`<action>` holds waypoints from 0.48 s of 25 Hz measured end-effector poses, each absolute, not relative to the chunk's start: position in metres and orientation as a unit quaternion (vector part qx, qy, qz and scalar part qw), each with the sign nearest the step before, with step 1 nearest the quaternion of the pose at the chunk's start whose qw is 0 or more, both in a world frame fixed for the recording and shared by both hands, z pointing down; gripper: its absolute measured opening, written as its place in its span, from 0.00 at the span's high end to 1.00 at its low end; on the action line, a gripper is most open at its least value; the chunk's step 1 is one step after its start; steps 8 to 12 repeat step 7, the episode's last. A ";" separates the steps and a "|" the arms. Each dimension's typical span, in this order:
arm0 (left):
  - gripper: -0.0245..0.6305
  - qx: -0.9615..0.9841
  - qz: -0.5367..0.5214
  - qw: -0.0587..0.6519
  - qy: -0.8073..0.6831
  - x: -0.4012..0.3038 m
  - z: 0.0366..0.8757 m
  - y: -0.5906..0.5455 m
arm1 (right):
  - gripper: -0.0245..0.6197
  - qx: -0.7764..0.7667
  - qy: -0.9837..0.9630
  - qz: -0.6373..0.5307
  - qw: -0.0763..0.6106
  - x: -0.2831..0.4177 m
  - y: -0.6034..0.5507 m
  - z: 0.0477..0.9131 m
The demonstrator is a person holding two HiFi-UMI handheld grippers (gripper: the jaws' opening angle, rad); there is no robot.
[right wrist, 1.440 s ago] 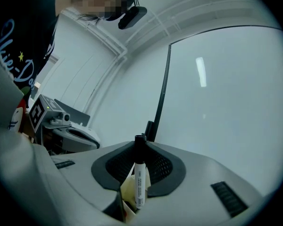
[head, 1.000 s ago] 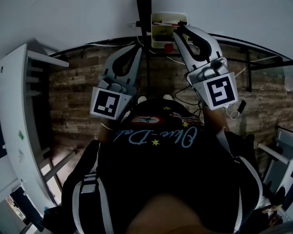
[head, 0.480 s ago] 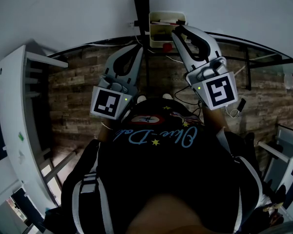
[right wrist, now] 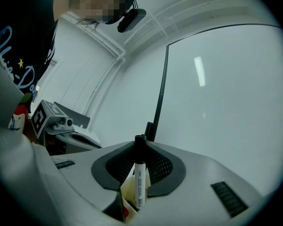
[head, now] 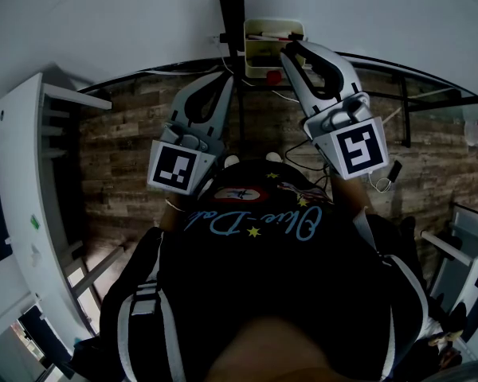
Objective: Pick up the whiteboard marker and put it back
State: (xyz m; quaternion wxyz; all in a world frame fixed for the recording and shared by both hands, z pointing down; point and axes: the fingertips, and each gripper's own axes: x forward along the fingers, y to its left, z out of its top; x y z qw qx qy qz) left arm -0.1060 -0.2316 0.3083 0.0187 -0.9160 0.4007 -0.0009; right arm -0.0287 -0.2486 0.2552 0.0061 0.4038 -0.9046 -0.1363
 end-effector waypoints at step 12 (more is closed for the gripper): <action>0.96 -0.917 -0.006 0.018 0.399 -0.105 0.311 -0.232 | 0.85 0.404 -0.904 -0.139 0.010 -0.028 -0.249 0.256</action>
